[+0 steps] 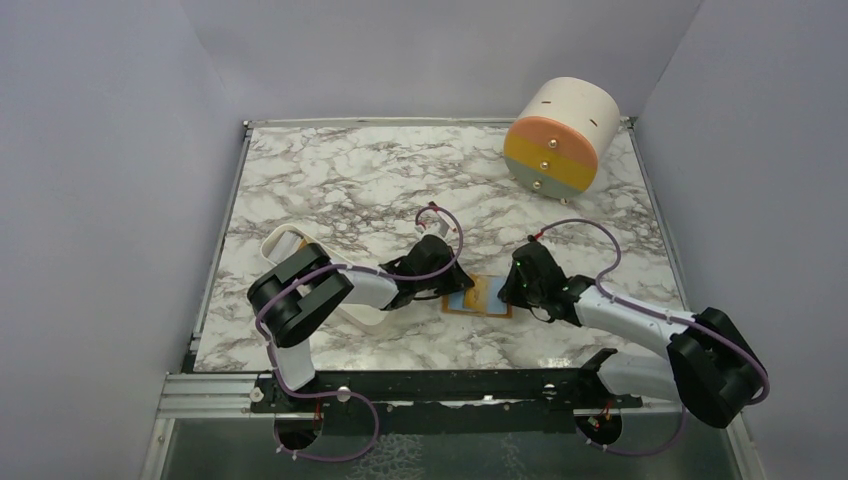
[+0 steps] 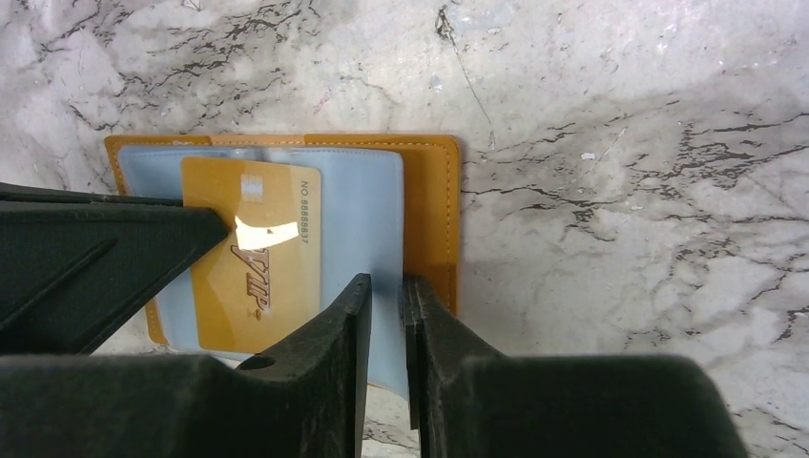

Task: Put the credit cards into the card holder
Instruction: Insert the credit card into the card holder.

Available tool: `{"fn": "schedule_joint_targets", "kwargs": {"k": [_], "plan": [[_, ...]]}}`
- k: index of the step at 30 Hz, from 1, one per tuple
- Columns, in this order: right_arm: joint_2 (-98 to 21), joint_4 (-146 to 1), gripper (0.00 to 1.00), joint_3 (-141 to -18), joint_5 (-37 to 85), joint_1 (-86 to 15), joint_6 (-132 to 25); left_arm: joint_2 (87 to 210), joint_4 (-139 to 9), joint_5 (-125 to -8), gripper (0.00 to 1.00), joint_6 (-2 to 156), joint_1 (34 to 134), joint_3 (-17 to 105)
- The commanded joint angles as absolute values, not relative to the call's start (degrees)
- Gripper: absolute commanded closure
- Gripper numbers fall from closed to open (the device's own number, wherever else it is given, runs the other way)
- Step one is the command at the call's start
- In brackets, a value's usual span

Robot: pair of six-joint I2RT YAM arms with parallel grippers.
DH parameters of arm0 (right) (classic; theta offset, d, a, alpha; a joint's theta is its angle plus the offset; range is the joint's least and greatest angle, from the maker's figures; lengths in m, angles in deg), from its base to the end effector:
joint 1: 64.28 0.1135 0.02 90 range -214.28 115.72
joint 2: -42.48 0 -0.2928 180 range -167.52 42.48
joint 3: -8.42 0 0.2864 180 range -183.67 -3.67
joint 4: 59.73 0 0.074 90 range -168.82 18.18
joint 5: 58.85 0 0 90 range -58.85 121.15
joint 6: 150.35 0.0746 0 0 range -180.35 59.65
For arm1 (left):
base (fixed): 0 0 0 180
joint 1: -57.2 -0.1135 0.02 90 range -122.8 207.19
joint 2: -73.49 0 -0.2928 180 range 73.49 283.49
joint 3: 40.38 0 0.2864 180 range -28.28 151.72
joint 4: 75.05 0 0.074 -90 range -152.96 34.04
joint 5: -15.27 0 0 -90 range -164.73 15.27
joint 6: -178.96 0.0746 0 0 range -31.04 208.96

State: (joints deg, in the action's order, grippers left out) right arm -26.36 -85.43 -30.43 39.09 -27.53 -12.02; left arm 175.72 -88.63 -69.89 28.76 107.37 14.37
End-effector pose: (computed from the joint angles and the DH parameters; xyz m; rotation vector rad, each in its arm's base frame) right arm 0.2030 0.1388 0.1212 0.3153 2.5612 0.4065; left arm 0.2505 -0.3102 0.1058 -0.1570 2.4117 -1.1153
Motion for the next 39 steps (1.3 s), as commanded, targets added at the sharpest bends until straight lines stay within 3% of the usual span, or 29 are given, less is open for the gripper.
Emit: {"fn": "schedule_joint_targets", "kwargs": {"k": [1, 9, 15, 21, 25, 30, 34, 39], "plan": [[-25.6, -86.5, 0.81, -28.3, 35.8, -27.0, -9.4, 177.1, -85.7, -73.6, 1.0, 28.0, 109.2, 12.7], [-23.0, -88.5, 0.81, -28.0, 37.4, -27.1, -8.6, 176.4, -86.3, -75.7, 1.0, 27.9, 109.7, 12.3], [-22.1, -93.2, 0.71, -30.6, 36.4, -27.1, -11.9, 177.0, -86.2, -75.5, 1.0, 28.3, 109.8, 12.7], [-22.3, -93.5, 0.8, -30.0, 36.6, -27.1, -13.0, 177.5, -86.2, -74.7, 0.99, 29.4, 111.1, 13.7], [-23.6, -91.9, 0.84, -29.3, 36.5, -27.0, -12.6, 176.0, -85.6, -74.6, 0.82, 31.5, 111.4, 14.3], [-23.5, -90.7, 0.85, -28.4, 36.7, -27.0, -11.7, 172.7, -75.4, -78.9, 0.68, 36.5, 111.4, 18.3], [-22.8, -90.4, 0.85, -27.6, 36.7, -27.1, -11.4, 170.4, -74.2, -80.4, 0.62, 37.3, 111.4, 17.5], [-22.0, -89.6, 0.85, -26.7, 35.9, -27.0, -10.9, 169.4, -76.1, -76.7, 0.62, 36.0, 111.5, 16.1]]}}
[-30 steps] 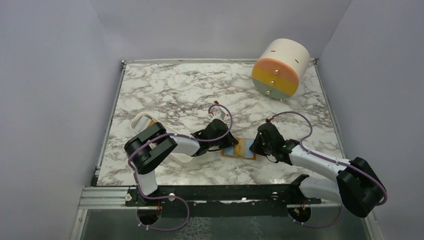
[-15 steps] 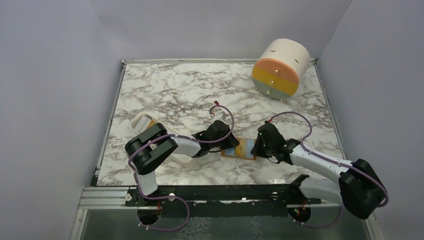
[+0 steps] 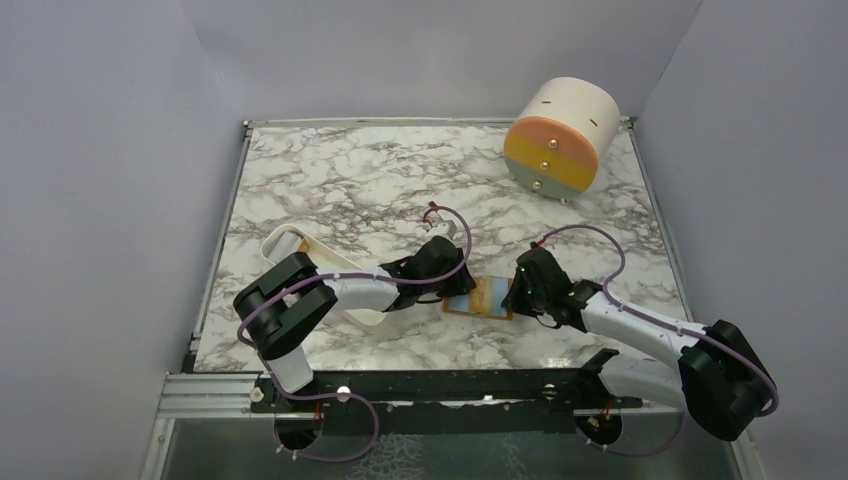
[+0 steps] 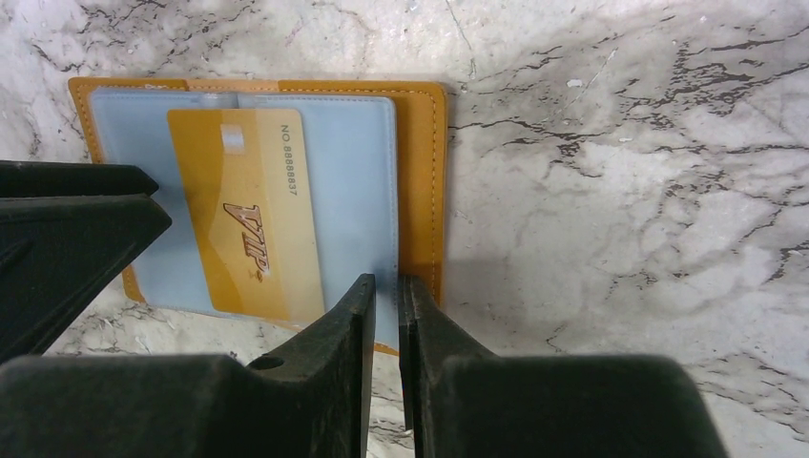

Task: Put the credit cards into the card holder
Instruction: Insert the credit card into the card holder.

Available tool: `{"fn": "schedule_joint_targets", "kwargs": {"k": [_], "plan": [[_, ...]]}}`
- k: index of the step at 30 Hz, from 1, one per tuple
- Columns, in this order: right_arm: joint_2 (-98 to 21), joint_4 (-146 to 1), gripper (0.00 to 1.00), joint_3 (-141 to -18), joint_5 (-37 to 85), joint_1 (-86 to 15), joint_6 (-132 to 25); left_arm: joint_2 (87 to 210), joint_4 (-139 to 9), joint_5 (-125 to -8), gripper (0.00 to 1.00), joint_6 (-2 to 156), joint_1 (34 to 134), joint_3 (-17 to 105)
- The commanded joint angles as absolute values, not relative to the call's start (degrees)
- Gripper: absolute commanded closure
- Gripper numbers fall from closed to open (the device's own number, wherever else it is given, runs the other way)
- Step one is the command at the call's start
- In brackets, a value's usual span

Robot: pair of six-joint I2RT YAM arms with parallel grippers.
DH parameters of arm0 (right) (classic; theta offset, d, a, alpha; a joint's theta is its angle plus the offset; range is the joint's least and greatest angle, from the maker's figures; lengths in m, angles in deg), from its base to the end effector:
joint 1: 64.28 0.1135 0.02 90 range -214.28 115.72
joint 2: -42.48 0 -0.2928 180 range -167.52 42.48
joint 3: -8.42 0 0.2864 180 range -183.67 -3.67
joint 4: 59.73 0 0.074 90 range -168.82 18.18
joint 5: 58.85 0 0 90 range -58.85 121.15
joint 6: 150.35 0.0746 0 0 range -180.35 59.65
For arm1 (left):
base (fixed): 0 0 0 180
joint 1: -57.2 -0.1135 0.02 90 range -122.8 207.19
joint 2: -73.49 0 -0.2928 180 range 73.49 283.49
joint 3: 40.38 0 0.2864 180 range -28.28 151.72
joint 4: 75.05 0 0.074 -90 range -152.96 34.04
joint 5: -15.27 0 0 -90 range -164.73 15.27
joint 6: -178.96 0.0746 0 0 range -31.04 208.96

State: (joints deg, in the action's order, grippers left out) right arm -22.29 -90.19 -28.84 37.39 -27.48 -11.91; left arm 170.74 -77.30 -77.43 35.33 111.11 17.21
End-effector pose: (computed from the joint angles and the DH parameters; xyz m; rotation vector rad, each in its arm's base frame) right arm 0.1873 0.1300 0.1205 0.3075 2.6116 0.4056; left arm 0.2358 -0.3175 0.1309 -0.0221 2.4047 -0.9250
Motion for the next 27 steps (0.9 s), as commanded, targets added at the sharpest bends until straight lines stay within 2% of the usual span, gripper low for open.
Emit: {"fn": "schedule_joint_targets", "kwargs": {"k": [1, 8, 19, 27], "plan": [[-21.8, -89.5, 0.85, -26.6, 35.7, -27.0, -10.8, 169.8, -77.0, -75.8, 0.61, 35.7, 111.5, 15.9], [-22.7, -88.1, 0.85, -26.4, 35.1, -27.0, -10.7, 173.8, -79.6, -72.6, 0.63, 34.9, 112.2, 17.0], [-22.3, -85.9, 0.85, -26.3, 35.5, -27.0, -11.2, 177.2, -80.0, -71.2, 0.82, 34.6, 114.4, 20.8], [-24.7, -85.2, 0.85, -27.3, 36.5, -27.0, -13.0, 178.0, -80.1, -71.0, 0.8, 35.4, 114.6, 23.0]]}}
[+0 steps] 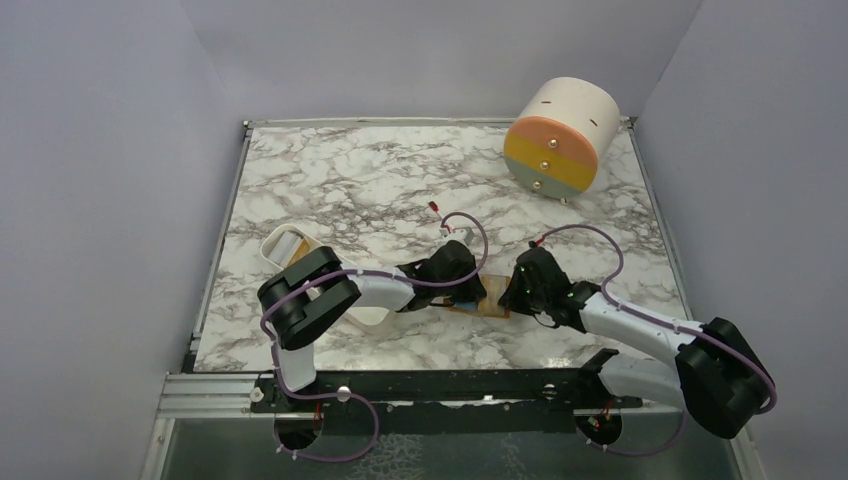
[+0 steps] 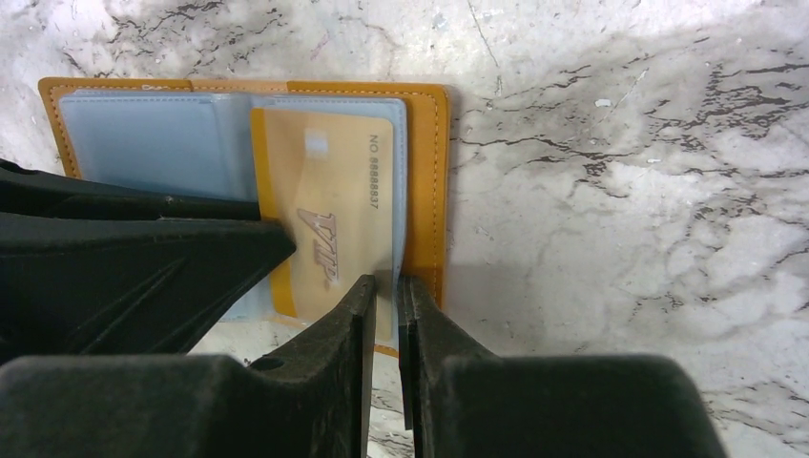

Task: Put the credit cards into the card holder
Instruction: Insert the credit card into the card holder.

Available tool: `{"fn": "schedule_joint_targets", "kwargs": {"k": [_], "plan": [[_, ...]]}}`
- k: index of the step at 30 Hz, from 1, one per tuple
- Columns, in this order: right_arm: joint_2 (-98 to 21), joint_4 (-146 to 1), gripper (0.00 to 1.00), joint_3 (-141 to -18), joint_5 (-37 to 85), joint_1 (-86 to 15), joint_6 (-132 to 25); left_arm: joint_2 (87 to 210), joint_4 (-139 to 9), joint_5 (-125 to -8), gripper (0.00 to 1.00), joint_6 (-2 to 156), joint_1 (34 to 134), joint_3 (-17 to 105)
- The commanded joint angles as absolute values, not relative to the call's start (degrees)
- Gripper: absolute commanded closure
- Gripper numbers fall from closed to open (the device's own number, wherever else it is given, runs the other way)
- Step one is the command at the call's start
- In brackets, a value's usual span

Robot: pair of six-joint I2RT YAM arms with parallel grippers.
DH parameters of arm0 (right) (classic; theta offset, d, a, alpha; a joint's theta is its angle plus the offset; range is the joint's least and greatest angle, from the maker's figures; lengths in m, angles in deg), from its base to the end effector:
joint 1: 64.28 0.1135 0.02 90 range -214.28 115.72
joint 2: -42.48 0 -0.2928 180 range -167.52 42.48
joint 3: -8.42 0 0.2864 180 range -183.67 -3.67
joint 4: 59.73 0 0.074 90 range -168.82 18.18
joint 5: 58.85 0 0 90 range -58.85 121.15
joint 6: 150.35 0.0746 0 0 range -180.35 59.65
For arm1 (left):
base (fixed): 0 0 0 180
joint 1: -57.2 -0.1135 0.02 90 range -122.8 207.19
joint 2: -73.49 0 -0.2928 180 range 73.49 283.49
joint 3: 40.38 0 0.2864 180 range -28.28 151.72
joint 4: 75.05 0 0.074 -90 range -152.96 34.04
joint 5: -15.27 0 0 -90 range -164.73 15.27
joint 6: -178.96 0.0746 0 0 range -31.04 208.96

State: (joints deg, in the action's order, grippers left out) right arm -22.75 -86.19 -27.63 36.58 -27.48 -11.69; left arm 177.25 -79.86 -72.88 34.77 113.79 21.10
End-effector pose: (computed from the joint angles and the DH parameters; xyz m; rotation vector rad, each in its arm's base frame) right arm 0.1892 0.1328 0.1173 0.3067 2.5839 0.4552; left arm 0.2290 -0.3515 0.1148 0.0710 2.4538 -1.0195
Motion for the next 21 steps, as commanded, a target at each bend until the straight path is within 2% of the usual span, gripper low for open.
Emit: {"fn": "schedule_joint_targets", "kwargs": {"k": [1, 7, 9, 21], "plan": [[-24.6, -85.3, 0.85, -27.5, 37.0, -27.1, -13.1, 177.9, -80.1, -70.9, 0.78, 35.6, 114.6, 23.0], [-24.3, -88.4, 0.82, -29.1, 41.2, -27.1, -14.3, 176.7, -80.1, -71.0, 0.66, 36.2, 114.6, 22.5], [-24.4, -89.3, 0.78, -29.7, 42.0, -27.0, -14.6, 176.2, -80.0, -70.9, 0.62, 36.8, 114.6, 22.5], [-19.0, -99.3, 0.65, -35.7, 42.8, -27.0, -15.9, 172.5, -77.3, -71.9, 0.53, 37.2, 113.7, 22.2]]}}
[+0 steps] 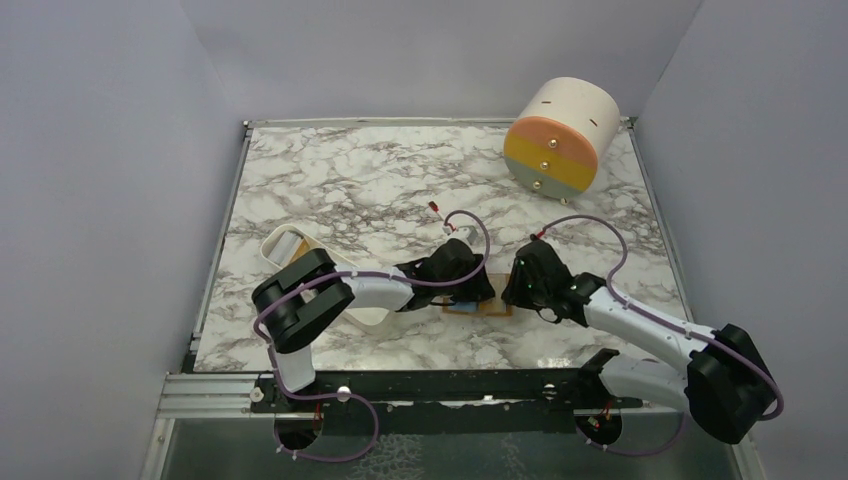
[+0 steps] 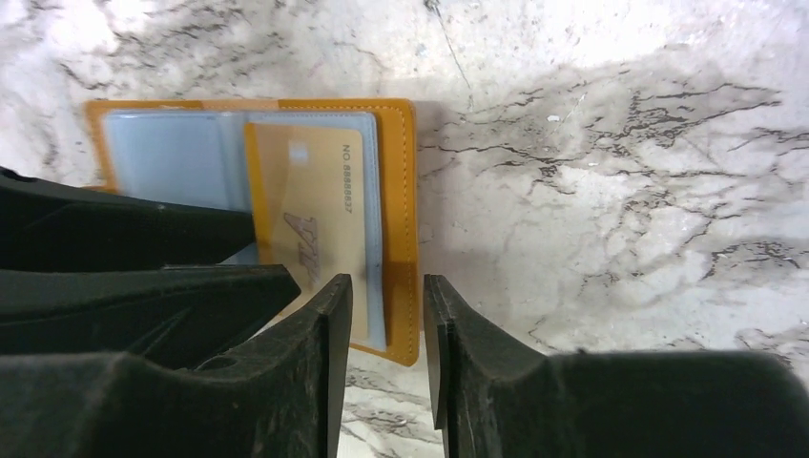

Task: Put the credit cards into the card holder
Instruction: Insert the credit card into the card holder, then pick up the credit card from the storage box.

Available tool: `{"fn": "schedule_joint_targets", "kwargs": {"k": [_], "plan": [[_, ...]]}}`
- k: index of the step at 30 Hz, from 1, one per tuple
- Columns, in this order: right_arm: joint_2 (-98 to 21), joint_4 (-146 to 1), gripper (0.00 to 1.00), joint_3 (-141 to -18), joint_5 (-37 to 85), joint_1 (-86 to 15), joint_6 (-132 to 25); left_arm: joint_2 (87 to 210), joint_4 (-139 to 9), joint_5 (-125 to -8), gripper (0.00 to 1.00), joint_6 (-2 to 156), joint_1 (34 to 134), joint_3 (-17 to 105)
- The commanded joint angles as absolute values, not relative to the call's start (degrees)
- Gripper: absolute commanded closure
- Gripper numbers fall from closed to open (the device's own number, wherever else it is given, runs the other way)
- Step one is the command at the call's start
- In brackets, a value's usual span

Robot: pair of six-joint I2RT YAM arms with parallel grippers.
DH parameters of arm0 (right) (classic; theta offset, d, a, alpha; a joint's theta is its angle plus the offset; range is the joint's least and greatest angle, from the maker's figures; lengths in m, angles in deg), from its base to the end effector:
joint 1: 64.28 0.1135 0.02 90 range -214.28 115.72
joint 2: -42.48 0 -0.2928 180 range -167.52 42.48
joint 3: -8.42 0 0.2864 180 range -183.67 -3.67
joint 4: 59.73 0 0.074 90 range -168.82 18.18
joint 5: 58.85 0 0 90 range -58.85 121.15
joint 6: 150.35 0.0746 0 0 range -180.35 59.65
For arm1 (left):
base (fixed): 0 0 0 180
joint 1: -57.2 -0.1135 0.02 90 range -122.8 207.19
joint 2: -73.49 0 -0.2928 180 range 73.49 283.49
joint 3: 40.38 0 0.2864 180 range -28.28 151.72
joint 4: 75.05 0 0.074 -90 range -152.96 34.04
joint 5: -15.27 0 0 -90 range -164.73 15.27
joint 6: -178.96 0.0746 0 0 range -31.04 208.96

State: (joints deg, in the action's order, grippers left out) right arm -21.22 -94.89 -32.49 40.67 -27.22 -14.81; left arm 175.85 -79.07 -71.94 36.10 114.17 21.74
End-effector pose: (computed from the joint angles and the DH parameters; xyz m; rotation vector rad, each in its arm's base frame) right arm 0.1931 0.1303 0.1400 0.2538 2.5837 0.3296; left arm 0.2265 -0.3550 0.1267 0.1175 2.4349 -1.0456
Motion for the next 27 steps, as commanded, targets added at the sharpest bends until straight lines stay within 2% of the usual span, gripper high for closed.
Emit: {"fn": "schedule_joint_targets", "kwargs": {"k": [1, 10, 16, 20, 27], "plan": [[-18.4, -99.2, 0.65, -36.0, 42.2, -27.0, -16.0, 172.3, -76.8, -72.1, 0.53, 37.2, 113.5, 22.2], [-17.5, -93.7, 0.68, -36.8, 35.4, -26.8, -15.1, 168.3, -72.2, -71.2, 0.51, 38.9, 109.7, 22.1], [-20.4, -91.2, 0.68, -38.6, 33.5, -25.2, -14.6, 163.5, -69.7, -68.6, 0.51, 41.0, 103.1, 19.9], [-23.3, -89.6, 0.68, -39.9, 33.1, -23.9, -14.7, 159.0, -63.6, -68.3, 0.52, 46.4, 97.9, 20.3], [-28.5, -86.4, 0.64, -41.8, 32.3, -23.0, -15.1, 153.0, -47.2, -74.5, 0.52, 60.0, 89.2, 25.3]]}}
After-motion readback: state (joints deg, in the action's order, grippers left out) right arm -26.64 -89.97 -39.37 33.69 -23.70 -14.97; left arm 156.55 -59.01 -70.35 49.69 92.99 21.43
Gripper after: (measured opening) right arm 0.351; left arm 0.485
